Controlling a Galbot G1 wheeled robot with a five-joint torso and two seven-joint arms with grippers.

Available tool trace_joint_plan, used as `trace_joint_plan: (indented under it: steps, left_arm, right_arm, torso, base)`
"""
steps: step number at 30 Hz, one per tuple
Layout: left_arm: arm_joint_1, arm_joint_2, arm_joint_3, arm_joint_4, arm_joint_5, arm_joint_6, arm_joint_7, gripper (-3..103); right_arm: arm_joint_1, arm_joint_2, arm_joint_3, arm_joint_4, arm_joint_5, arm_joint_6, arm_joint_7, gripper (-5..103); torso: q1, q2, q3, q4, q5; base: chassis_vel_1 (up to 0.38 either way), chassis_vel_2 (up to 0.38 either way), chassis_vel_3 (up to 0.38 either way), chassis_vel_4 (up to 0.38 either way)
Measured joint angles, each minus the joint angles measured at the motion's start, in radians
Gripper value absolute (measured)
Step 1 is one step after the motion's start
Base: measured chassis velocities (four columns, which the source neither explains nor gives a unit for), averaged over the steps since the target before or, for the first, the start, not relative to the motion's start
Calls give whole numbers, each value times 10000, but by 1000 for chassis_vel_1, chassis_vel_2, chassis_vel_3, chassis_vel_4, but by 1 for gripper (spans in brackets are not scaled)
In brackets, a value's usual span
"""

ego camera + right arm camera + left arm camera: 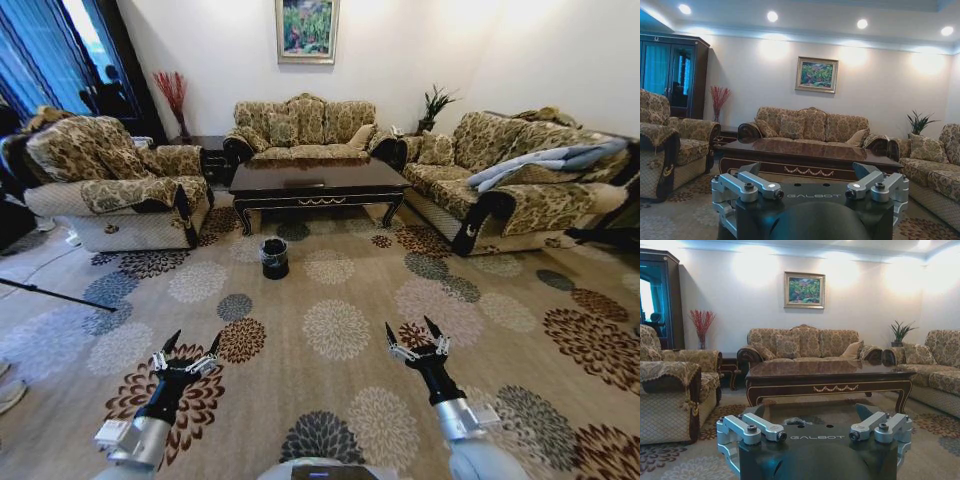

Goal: Move to the front of the table and pick up the trash from the floor, then place it into the trash bin.

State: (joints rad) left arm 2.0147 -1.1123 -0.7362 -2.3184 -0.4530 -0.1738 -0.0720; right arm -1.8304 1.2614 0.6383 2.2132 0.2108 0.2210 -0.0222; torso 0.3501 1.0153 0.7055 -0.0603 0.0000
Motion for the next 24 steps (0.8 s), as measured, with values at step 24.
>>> trace_joint_plan:
  steps: [24]
  left_arm:
    - [0, 0, 0, 0, 0, 0, 0, 100]
  right_arm:
    - [0, 0, 0, 0, 0, 0, 0, 100]
  torso:
    - [516, 1158, 639, 0, 0]
  base:
    - [0, 0, 0, 0]
